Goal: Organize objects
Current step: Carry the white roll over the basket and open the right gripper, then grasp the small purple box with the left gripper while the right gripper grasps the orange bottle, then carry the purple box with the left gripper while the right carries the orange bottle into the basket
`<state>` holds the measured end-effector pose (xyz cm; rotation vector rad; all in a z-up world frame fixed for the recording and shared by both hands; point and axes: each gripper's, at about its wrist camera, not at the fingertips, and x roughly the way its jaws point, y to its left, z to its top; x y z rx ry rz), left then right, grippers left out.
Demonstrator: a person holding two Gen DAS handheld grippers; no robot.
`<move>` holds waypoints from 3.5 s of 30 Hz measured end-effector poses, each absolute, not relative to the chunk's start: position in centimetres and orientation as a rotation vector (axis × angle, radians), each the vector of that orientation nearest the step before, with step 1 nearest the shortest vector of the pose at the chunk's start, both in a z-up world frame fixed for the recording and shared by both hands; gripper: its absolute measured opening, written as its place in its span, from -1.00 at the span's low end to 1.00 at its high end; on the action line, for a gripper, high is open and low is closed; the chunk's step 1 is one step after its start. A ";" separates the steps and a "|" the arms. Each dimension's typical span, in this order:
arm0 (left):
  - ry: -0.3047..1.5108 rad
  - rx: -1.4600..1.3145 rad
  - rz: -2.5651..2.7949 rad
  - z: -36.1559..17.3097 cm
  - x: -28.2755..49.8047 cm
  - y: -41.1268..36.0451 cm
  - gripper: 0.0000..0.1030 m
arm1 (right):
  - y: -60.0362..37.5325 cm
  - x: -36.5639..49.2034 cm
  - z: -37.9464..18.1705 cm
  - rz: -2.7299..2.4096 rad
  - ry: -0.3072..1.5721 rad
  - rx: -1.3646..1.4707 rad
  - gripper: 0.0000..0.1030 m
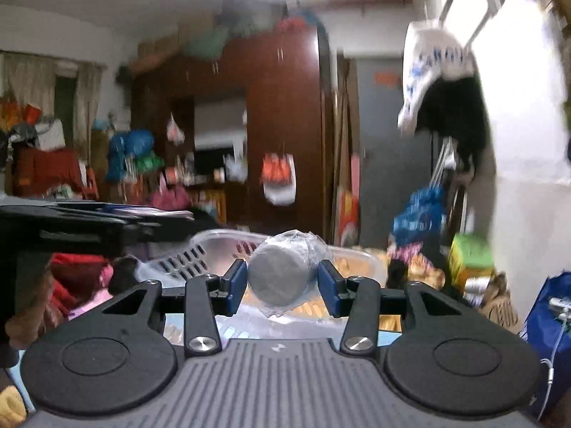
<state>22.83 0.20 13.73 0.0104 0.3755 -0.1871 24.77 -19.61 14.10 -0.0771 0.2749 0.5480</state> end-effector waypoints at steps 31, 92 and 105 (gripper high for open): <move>0.343 0.008 -0.098 7.9 16.7 5.1 0.91 | -24.6 18.8 8.6 0.591 0.296 0.065 1.00; 0.194 -0.145 -0.190 7.2 11.7 6.0 0.32 | -26.1 10.0 5.6 0.664 0.162 0.012 -0.13; 0.512 -0.067 -0.118 13.1 27.9 2.7 0.32 | -18.7 27.3 14.6 0.547 0.373 -0.069 -0.13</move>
